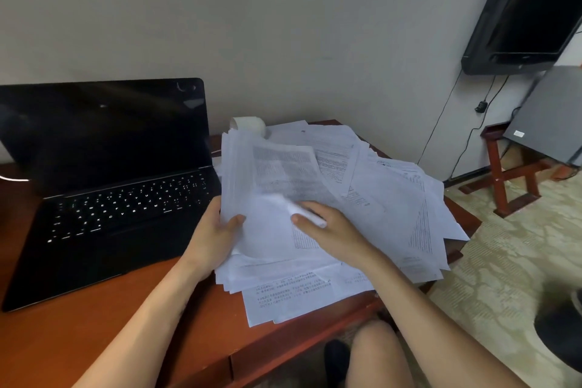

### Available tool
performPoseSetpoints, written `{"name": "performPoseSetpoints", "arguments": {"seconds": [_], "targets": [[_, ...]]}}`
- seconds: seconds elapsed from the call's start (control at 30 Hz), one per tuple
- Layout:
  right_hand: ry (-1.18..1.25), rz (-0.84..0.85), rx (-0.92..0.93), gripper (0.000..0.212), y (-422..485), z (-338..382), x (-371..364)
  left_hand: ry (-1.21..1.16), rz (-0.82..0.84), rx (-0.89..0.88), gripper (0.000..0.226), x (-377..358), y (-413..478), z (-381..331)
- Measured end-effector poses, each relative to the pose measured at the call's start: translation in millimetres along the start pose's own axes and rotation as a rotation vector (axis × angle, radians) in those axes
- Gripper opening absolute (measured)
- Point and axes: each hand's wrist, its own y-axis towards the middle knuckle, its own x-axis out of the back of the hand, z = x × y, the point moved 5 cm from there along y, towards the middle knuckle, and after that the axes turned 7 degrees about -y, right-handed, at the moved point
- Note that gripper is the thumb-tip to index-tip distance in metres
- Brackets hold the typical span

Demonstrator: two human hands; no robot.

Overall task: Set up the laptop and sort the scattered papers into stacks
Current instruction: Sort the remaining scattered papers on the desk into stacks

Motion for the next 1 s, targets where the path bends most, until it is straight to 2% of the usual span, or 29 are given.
{"name": "performPoseSetpoints", "arguments": {"seconds": [0.1,0.2,0.23,0.3,0.37,0.4,0.47,0.57,0.63,0.73,0.77,0.87,0.93,1.0], "targets": [[-0.059,0.078,0.033,0.049,3,4,-20,-0.034,0.022,-0.001,0.025,0,-2,-2],[0.029,0.172,0.035,0.047,3,8,-28,-0.039,0.049,-0.025,0.027,-2,-2,-3],[0.037,0.139,0.047,0.042,5,7,-24,-0.04,0.05,-0.03,0.029,-3,-3,-4],[-0.024,-0.051,0.065,0.031,9,1,-6,-0.043,0.055,-0.032,0.035,-4,-3,-4],[-0.269,-0.244,0.037,0.034,13,-11,12,-0.026,0.059,-0.031,0.041,-4,-3,-4],[-0.392,-0.253,0.011,0.038,14,-17,15,-0.009,0.054,-0.032,0.042,-4,-3,-2],[-0.492,-0.169,-0.002,0.039,15,-27,12,0.006,0.043,-0.028,0.04,-2,-2,-1],[-0.38,-0.111,0.068,0.029,15,-27,12,-0.025,0.041,-0.032,0.032,0,-1,-3],[-0.282,-0.183,0.073,0.025,24,-28,27,-0.047,0.016,-0.056,0.03,7,0,-7],[-0.433,-0.294,0.049,0.034,52,-42,60,-0.067,-0.075,-0.101,0.032,21,4,-12],[-0.503,-0.266,0.022,0.041,62,-48,68,-0.069,-0.11,-0.113,0.033,27,5,-13],[-0.572,-0.01,-0.133,0.064,81,-71,80,-0.075,-0.195,-0.136,0.032,42,7,-14],[-0.548,0.026,-0.104,0.064,89,-77,84,-0.092,-0.234,-0.134,0.031,50,9,-14],[-0.579,-0.038,0.006,0.051,93,-75,84,-0.088,-0.263,-0.134,0.032,55,11,-14]]}}
